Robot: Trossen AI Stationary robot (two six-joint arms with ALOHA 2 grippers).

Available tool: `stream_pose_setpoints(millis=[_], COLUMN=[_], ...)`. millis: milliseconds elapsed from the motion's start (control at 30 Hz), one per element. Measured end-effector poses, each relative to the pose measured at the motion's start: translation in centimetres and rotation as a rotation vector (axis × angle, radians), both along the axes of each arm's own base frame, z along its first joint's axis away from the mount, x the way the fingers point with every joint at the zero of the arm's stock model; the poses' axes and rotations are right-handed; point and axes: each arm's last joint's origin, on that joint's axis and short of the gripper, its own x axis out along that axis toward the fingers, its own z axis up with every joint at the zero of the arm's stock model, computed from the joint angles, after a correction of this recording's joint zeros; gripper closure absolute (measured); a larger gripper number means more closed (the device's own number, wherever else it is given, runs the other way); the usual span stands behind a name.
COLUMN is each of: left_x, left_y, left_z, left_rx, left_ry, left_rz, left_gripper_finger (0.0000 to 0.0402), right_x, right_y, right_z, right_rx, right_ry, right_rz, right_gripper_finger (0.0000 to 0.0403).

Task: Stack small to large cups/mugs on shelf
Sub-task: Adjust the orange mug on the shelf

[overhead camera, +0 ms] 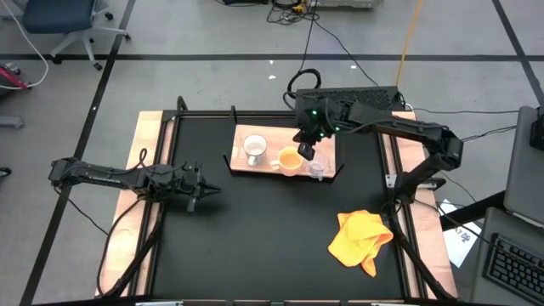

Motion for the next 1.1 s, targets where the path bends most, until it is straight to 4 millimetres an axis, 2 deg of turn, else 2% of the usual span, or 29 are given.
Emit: stream_pose_setpoints(millis=[267,533,833,1100], left_x=[0.0,0.0,0.0,0.0], left_y=[0.0,0.0,0.0,0.0], left_z=[0.0,0.0,0.0,-0.1], left_rx=[0.0,0.006,0.009,0.019], left_ry=[0.001,-0.001,0.003,0.005], left_rz=[0.0,-0.001,-0.001,-0.004], left_gripper_finger=[0.0369,0.0369,0.0369,0.0369], right_x=[0.1,-0.2,1.5,1.9], right_y=[0.0,0.1,-0.4,-0.6], right_z=[0.5,-0.4,-3.4,-4.1], right_rx=[0.054,0.139,0.168,0.162], right_ry=[0.063,0.146,0.24,0.255], right_rz=[-0.034,-0.103,-0.098,-0.084], right_gripper_finger=[0.0307,0.0234,0.0227,0.0227])
